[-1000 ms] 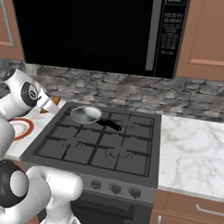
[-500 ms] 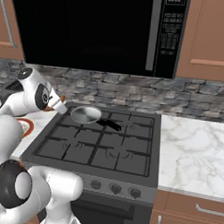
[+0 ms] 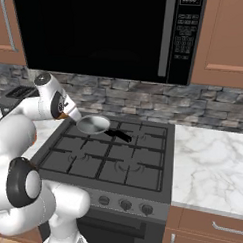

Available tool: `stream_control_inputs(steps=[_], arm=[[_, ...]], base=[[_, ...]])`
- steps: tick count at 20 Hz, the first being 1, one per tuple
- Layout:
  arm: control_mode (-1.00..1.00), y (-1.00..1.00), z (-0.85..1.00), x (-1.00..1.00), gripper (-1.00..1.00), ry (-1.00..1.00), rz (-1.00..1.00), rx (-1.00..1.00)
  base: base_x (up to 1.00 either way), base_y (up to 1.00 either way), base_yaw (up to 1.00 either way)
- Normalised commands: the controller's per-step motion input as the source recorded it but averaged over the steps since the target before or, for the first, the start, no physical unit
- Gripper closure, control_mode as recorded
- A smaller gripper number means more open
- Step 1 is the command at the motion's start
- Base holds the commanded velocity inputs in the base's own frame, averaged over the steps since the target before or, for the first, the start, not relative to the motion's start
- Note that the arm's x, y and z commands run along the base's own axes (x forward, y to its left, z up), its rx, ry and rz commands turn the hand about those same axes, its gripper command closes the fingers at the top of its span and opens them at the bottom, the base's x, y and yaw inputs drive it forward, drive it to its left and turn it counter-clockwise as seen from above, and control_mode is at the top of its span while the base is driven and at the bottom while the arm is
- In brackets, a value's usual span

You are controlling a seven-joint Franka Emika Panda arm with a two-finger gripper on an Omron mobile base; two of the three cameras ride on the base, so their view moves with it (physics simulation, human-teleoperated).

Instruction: Pick the croissant and place it on the pan. Then turn on the stove to warm the croissant.

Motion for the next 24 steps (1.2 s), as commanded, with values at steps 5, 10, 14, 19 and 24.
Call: stream_control_inputs(steps=[5,10,14,19,24], arm=[[-1.00,0.00,-0.25,0.28,1.00,0.00,0.03,0.00],[-1.00,-0.02,-0.29,0.25,1.00,0.00,0.00,0.00],[-1.00,-0.01,-0.22,0.32,1.00,0.00,0.00,0.00],[-1.00,-0.05,-0.12,0.34,1.00,0.00,0.00,0.01],[-1.00,-0.05,-0.17,0.30,1.00,0.00,0.00,0.00]], base=[[0.00,0.00,0.00],[0.00,0.00,0.00],[0.00,0.00,0.00],[0.00,0.00,0.00],[0.00,0.00,0.00]])
